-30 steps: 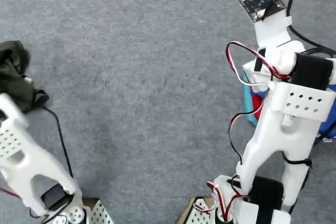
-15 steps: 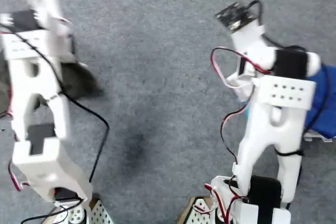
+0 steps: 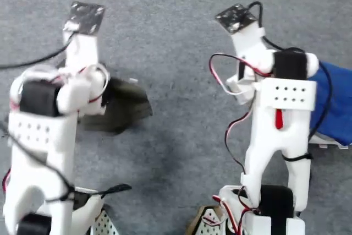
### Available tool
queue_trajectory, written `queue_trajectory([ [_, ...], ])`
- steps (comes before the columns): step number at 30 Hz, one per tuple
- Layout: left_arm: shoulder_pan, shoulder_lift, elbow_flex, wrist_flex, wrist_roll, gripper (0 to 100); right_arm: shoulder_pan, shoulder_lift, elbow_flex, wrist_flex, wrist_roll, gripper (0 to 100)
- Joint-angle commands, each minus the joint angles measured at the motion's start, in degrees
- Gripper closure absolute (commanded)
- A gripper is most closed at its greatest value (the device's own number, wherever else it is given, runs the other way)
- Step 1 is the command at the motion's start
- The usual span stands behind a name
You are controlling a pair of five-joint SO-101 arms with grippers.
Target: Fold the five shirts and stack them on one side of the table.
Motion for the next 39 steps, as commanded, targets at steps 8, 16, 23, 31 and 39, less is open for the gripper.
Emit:
queue_trajectory([
  [8,-38.33,-16.57,11.6,1.76,9.67,63,-24.66,8.66,-5.93,-0.97,-0.09,64.5],
  [16,-80.0,-17.01,27.52,-10.37,-3.96,65,-44.26,33.98,-33.71,4.4,-0.09,64.5],
  [23,-95.12,-17.01,39.03,-24.7,-7.91,65,-55.25,58.07,-61.32,4.22,0.18,64.5],
  [31,-98.99,-17.01,42.2,-25.67,-10.81,65,-57.1,84.26,-84.88,4.22,0.0,64.8],
  [39,-97.58,-17.1,42.46,-25.58,-10.73,65,-49.45,90.07,-94.55,4.66,-0.09,98.3],
])
